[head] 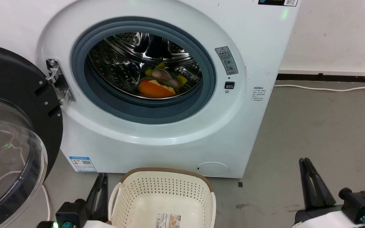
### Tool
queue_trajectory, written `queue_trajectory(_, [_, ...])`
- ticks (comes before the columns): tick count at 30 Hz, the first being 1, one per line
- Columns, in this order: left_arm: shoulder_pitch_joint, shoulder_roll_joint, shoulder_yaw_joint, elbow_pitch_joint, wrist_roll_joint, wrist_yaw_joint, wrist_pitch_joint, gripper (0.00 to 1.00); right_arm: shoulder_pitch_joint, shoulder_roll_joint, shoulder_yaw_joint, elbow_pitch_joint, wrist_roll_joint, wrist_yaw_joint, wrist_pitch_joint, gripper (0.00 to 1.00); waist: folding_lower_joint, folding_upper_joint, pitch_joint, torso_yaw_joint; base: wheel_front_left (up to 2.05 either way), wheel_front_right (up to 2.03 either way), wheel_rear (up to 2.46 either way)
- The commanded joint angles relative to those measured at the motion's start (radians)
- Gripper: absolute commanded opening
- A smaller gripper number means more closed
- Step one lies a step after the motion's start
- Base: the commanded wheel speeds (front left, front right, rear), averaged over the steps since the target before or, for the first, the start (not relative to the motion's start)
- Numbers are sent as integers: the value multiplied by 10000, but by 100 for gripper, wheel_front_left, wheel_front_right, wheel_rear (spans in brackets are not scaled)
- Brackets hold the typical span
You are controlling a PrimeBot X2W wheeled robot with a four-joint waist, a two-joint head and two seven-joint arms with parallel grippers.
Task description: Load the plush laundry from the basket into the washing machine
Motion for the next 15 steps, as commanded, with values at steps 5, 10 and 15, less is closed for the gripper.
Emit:
queue_trajectory(5, [-13, -46, 57, -40, 90, -33, 83, 0, -13, 0, 1, -18, -58, 0, 83, 0, 0, 0, 2, -2, 0, 0, 0])
queue_trajectory(10, [-29, -106, 130, -89, 201, -74, 186, 0, -30, 0, -1, -41, -129, -1, 186, 0, 0, 0, 3, -4, 0, 0, 0])
queue_trajectory(15, [-45, -166, 202, -138, 312, -114, 288, 0, -46, 0, -3, -63, -199, -1, 289, 0, 0, 0, 5, -6, 0, 0, 0])
